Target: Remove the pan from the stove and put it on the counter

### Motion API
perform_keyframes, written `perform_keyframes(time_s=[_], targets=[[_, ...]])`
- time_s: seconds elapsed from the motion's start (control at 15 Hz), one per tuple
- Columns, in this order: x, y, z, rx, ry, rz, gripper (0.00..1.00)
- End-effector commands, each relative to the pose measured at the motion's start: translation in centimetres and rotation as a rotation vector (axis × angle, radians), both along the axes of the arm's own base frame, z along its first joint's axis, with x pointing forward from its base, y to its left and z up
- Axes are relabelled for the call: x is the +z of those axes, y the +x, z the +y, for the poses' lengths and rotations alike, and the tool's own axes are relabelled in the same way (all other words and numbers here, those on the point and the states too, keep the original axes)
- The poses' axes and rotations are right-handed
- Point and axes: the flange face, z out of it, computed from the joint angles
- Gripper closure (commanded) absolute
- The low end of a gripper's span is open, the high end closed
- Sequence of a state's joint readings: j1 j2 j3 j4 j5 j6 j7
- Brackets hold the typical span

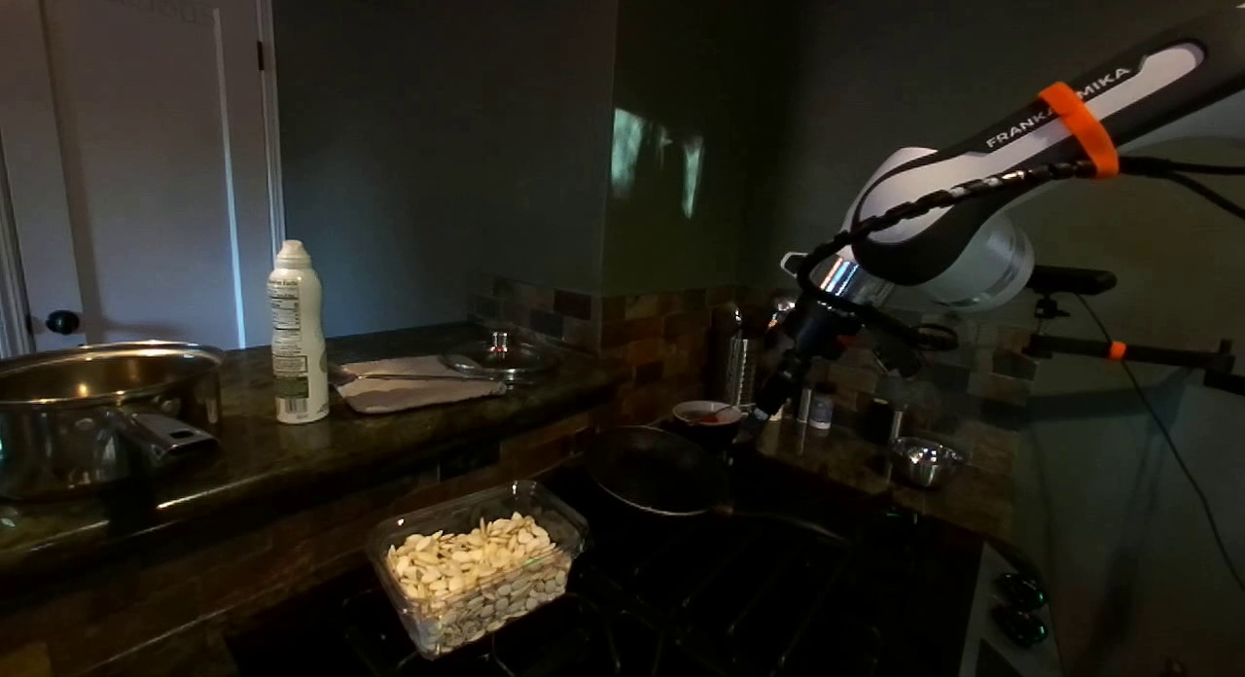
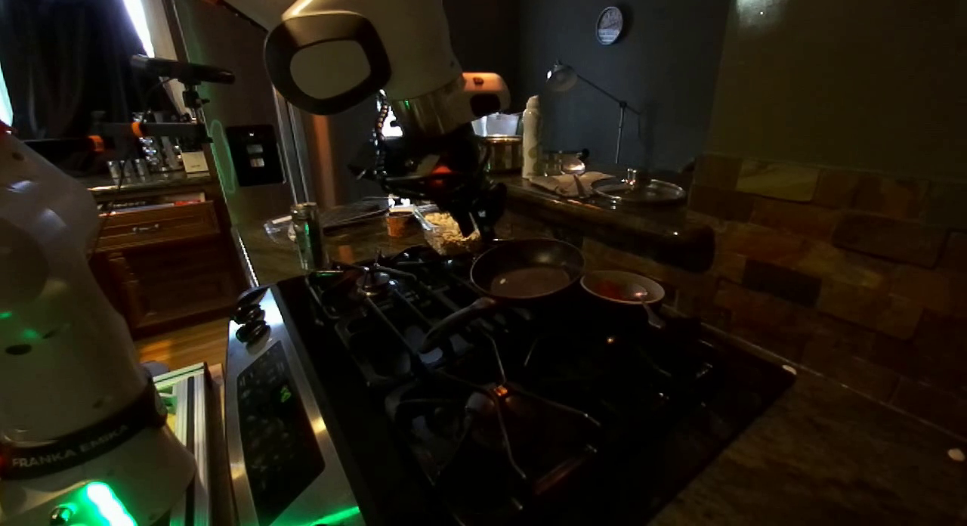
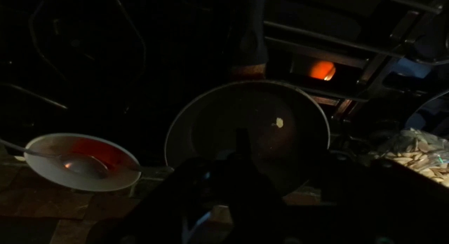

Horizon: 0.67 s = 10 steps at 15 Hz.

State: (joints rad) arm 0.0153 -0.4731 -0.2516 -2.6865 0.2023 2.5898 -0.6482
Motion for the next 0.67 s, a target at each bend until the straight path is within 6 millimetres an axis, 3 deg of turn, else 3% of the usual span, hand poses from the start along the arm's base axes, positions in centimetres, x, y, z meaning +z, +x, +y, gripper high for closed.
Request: perform_keyframes(time_s=[0.0,0.33,0.6], targets=[[-3.5,0.1,-0.1,-0.068,0.001,0.081,0.32],[-7.9,1.0,-0.8,-0.113,-0.073,0.101,0.00],[-10.4,2.2,-0.1,-0.066,-0.123,0.102,0.00]])
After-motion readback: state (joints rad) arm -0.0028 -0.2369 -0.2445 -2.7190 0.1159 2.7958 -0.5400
